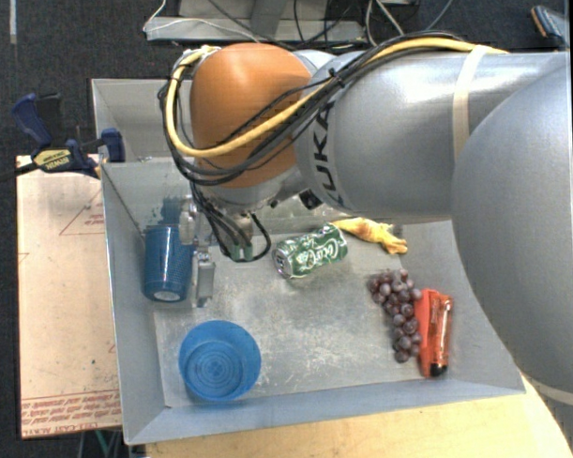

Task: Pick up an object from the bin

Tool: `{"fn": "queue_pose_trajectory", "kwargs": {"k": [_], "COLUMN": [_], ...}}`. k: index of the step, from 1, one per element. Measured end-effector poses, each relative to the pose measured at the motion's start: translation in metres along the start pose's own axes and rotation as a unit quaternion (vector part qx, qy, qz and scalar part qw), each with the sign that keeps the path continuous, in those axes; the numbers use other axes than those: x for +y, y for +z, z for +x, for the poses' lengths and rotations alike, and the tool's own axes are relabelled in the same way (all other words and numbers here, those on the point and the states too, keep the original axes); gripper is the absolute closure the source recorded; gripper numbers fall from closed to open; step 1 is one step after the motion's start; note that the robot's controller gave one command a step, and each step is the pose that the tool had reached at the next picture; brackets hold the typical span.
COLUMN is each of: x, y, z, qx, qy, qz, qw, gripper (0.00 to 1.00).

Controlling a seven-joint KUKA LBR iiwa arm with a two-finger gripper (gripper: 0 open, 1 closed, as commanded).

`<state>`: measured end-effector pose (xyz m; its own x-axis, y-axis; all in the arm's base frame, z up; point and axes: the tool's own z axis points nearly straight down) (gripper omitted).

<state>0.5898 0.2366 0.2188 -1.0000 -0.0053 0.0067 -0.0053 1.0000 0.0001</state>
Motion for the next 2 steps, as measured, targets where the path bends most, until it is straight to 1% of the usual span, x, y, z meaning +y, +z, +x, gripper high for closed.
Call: {"fn": "queue_pose_trajectory", "kwargs": {"k": [1,2], "x": [-0.002,-0.029], "y": [-0.005,0.125], "z": [-0.002,0.049], "qx": [-0.004,-0.0042], "qy": [0.003,-0.329], "qz": [-0.001,0.0], "qw": [1.0,0.9443], "gripper": [0.0,0.0]}}
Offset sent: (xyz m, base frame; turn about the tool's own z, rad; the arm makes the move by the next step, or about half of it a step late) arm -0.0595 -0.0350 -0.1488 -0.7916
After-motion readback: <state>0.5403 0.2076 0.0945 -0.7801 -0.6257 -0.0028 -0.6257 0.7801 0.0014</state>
